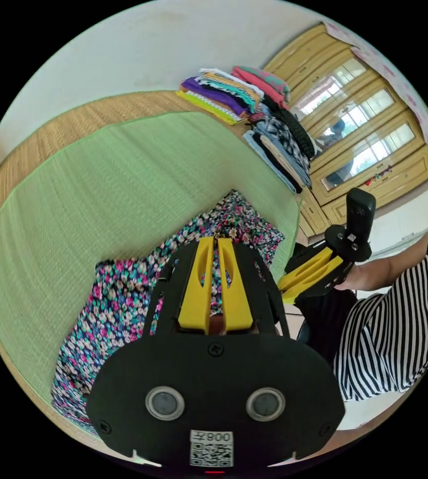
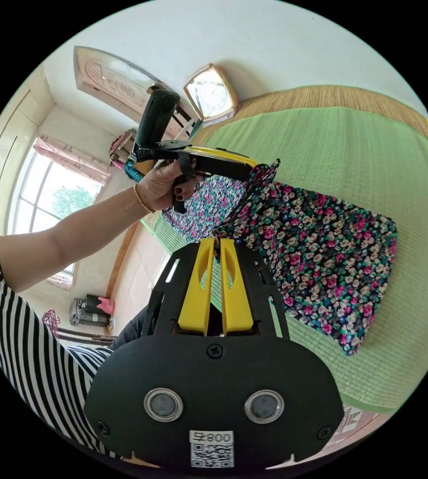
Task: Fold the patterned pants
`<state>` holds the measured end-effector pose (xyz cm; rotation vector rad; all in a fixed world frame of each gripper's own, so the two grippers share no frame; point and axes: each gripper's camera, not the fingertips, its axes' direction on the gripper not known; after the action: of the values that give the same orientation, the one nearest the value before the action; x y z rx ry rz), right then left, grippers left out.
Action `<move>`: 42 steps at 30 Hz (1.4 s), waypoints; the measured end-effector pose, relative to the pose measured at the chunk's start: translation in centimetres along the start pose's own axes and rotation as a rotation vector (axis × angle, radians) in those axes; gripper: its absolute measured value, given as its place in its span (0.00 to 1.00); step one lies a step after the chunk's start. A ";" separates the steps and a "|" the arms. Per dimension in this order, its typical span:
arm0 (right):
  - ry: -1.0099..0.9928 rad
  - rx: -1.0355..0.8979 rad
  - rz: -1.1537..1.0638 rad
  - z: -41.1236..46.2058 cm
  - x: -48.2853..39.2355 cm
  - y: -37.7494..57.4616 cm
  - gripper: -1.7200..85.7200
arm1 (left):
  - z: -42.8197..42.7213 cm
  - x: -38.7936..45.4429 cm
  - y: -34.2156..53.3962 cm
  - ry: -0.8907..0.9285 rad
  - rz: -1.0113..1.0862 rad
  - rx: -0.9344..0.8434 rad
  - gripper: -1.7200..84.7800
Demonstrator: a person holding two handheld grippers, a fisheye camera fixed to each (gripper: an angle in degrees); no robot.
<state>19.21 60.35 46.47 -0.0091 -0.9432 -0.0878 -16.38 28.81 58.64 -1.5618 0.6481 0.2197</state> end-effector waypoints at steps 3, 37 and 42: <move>0.008 -0.059 -0.001 3.6 0.7 -1.8 0.05 | -0.4 -2.5 2.4 -0.077 -0.130 0.028 0.03; 0.028 -0.180 -0.017 11.3 11.7 -11.9 0.02 | 4.9 -2.5 15.6 -0.098 -0.232 -0.031 0.02; -0.010 -0.231 0.024 10.5 13.6 -8.8 0.02 | 4.8 -2.2 16.5 -0.082 -0.272 0.050 0.02</move>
<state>17.97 51.14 63.35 -0.2343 -0.9384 -0.1741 -25.61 34.46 45.14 -1.5651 0.3696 0.0622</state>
